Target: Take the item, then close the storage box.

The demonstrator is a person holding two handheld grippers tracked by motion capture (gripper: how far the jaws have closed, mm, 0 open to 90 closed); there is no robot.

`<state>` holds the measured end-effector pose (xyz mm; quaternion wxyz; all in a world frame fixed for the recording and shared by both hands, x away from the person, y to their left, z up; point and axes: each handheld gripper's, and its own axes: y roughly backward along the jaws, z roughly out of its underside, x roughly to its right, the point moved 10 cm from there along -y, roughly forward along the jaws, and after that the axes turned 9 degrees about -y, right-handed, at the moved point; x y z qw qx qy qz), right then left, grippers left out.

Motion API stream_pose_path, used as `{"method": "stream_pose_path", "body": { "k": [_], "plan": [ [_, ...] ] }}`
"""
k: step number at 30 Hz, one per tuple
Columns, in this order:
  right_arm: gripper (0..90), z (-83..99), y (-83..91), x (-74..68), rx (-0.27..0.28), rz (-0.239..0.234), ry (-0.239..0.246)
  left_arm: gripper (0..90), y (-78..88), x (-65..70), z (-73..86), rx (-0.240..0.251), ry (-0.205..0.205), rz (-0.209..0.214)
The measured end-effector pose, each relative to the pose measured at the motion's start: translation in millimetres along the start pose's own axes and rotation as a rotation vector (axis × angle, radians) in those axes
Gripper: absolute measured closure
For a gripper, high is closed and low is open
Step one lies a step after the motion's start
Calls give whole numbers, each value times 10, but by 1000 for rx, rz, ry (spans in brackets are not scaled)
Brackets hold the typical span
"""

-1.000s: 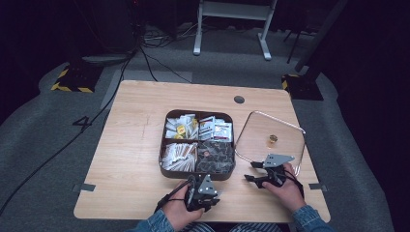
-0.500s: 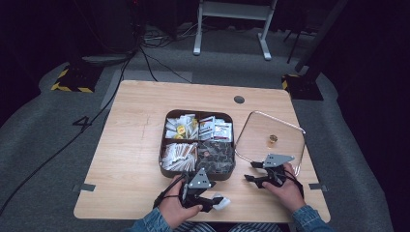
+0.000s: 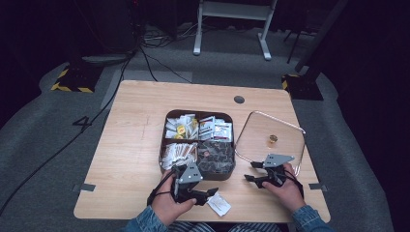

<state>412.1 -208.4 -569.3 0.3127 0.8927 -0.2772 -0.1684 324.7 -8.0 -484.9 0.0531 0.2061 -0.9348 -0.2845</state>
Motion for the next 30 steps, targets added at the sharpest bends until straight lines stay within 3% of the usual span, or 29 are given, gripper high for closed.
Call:
{"method": "stream_pose_path", "body": {
  "k": [6, 9, 10, 11, 20, 22, 25, 26, 27, 30],
  "plan": [
    [386, -5, 6, 8, 3, -19, -21, 363, 161, -151, -17, 28, 24, -72],
    [381, -6, -5, 4, -2, -7, 1, 357, 264, -255, -13, 42, 39, -114],
    [379, -9, -11, 3, -3, -4, 8, 357, 356, -338, 0, 50, 48, -157],
    [379, -9, -11, 3, -3, -4, 8, 355, 356, -338, 0, 50, 48, -157],
    [376, -31, -38, 3, -3, -2, 9, 346, 729, -797, 136, 60, 126, -351],
    [376, -35, -41, 7, -3, -1, 8, 333, 815, -963, 252, 26, 144, -420],
    [376, -40, -47, 9, -3, -2, 8, 319, 875, -1077, 346, 2, 165, -450],
    [376, -45, -53, 9, -3, -3, 9, 305, 923, -1182, 453, -24, 193, -477],
    [376, -45, -53, 9, -3, -3, 9, 304, 923, -1182, 453, -24, 193, -477],
    [376, -49, -57, 8, -3, -5, 7, 287, 935, -1353, 673, -85, 226, -512]
  ]
}}
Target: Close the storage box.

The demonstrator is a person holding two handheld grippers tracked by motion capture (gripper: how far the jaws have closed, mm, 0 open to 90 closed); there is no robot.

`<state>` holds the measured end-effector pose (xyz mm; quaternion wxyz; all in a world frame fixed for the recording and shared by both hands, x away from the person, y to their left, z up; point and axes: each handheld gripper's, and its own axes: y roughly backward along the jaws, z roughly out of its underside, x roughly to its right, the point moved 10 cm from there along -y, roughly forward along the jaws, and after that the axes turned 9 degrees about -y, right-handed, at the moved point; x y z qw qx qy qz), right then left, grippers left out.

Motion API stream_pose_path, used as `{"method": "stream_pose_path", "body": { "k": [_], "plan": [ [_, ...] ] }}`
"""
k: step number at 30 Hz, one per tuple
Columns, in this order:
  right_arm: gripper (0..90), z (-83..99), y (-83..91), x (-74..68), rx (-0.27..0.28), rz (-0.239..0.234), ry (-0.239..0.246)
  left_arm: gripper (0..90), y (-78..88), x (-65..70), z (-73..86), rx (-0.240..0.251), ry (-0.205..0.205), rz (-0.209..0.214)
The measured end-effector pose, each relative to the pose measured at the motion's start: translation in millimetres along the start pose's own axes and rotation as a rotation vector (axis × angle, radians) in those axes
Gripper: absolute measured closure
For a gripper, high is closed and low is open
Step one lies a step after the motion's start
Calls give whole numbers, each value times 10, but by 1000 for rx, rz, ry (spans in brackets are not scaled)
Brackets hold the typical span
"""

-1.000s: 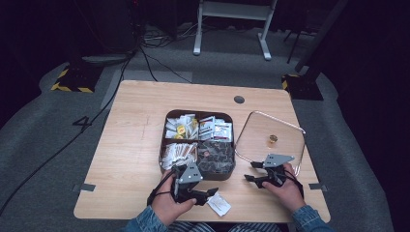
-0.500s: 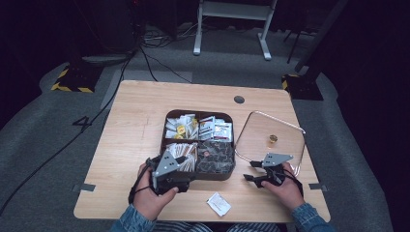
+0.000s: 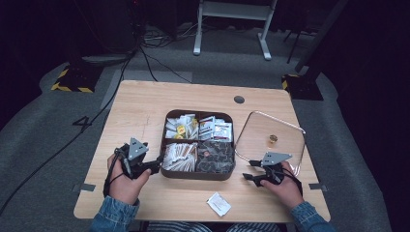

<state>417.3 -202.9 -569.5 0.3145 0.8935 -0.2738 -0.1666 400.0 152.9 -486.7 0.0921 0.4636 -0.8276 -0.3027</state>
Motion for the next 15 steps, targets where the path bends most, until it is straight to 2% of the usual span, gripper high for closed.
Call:
{"method": "stream_pose_path", "body": {
  "k": [6, 12, 15],
  "plan": [
    [376, 0, 0, 1, 1, 1, 2, 280, -129, -140, 168, -40, 29, -14],
    [376, 0, 0, 0, 0, 0, 0, 246, -253, -295, 400, -93, 87, -18],
    [376, 0, 0, 1, 0, 1, 1, 239, -286, -337, 454, -102, 106, -22]
  ]
}}
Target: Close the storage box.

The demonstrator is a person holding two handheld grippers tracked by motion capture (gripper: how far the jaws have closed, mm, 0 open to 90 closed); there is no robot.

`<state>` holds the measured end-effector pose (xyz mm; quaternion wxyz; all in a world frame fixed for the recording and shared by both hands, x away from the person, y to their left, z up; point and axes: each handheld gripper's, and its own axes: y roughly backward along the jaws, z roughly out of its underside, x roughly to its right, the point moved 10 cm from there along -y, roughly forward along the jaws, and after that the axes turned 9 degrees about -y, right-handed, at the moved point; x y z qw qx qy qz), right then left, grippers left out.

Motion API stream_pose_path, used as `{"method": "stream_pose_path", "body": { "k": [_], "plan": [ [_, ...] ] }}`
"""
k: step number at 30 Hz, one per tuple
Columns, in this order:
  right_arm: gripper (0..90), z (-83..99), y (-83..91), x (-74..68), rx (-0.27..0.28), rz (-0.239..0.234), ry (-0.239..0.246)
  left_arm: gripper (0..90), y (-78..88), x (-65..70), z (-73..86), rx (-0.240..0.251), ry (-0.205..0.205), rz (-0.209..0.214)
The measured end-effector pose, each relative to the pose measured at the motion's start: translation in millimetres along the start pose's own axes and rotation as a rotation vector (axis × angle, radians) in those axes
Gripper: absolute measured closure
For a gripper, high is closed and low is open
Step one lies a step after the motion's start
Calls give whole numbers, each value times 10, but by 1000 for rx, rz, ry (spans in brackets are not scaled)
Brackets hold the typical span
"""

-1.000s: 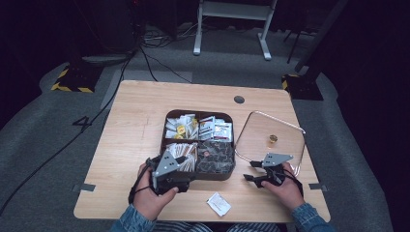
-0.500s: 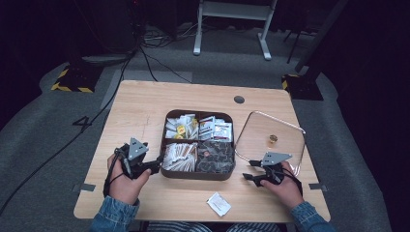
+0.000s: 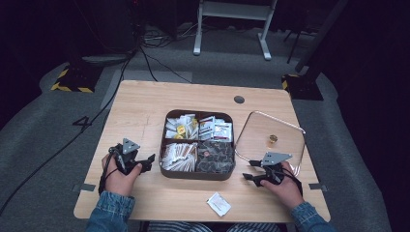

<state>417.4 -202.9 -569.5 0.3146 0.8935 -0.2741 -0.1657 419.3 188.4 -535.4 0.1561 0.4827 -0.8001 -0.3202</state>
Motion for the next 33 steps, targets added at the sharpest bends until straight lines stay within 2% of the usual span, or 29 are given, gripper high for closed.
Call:
{"method": "stream_pose_path", "body": {
  "k": [2, 12, 16, 17, 18, 19, 33],
  "plan": [
    [375, 0, 0, 2, 0, 1, 3, 235, -50, -56, 68, -14, 16, -4],
    [376, 1, 0, 2, -1, 1, 2, 206, -179, -151, 198, -35, 30, -15],
    [375, 0, 0, 2, 0, 2, 2, 172, -257, -170, 266, -48, 27, 3],
    [375, 1, 0, 2, -1, 1, 3, 158, -286, -183, 306, -77, 0, 3],
    [375, 1, 0, 2, -1, 1, 3, 154, -286, -183, 306, -77, 0, 3],
    [374, 0, 0, 2, 0, 1, 3, 153, -290, -177, 315, -85, -29, 1],
    [365, 3, 0, -2, -2, 5, 8, 149, -291, -178, 316, -88, -29, 3]
  ]
}}
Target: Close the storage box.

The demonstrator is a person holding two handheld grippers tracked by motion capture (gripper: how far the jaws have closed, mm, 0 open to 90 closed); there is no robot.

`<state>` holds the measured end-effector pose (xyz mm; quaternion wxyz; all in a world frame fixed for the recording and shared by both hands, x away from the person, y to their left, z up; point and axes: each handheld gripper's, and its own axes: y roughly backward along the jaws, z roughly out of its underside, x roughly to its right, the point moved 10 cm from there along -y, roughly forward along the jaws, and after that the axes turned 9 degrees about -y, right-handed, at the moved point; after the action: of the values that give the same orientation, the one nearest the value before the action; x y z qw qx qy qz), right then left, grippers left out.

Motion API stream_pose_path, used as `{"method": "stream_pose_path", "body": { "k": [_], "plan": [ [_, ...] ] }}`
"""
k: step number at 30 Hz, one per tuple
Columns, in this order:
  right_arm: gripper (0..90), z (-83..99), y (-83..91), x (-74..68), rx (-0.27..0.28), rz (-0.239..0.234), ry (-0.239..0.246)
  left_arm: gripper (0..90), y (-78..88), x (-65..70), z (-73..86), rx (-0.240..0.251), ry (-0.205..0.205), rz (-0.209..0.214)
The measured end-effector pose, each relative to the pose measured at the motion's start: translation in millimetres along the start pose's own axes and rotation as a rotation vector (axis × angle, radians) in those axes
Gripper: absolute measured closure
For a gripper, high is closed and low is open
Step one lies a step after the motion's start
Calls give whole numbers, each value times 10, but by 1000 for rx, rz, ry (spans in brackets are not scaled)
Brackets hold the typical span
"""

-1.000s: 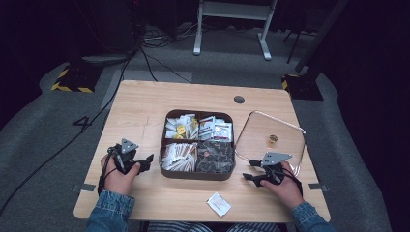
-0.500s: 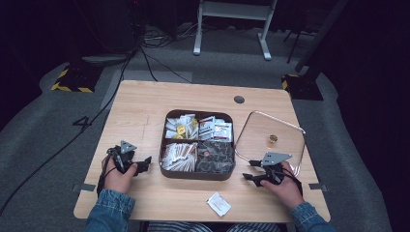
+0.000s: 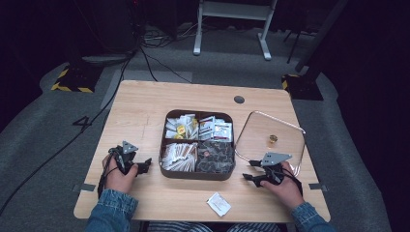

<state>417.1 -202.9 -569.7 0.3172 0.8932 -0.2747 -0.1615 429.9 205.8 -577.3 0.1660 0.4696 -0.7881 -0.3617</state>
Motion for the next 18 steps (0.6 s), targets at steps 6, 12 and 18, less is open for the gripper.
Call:
{"method": "stream_pose_path", "body": {
  "k": [6, 12, 18],
  "plan": [
    [399, 0, 8, -4, 6, 13, -5, 147, -14, -6, -15, 3, -1, -4],
    [391, -149, 102, -20, 59, -23, -49, 147, -15, -2, -15, 0, 1, -3],
    [391, -282, 175, 118, 89, -4, -62, 147, -14, -2, -15, 0, 1, -4]
  ]
}}
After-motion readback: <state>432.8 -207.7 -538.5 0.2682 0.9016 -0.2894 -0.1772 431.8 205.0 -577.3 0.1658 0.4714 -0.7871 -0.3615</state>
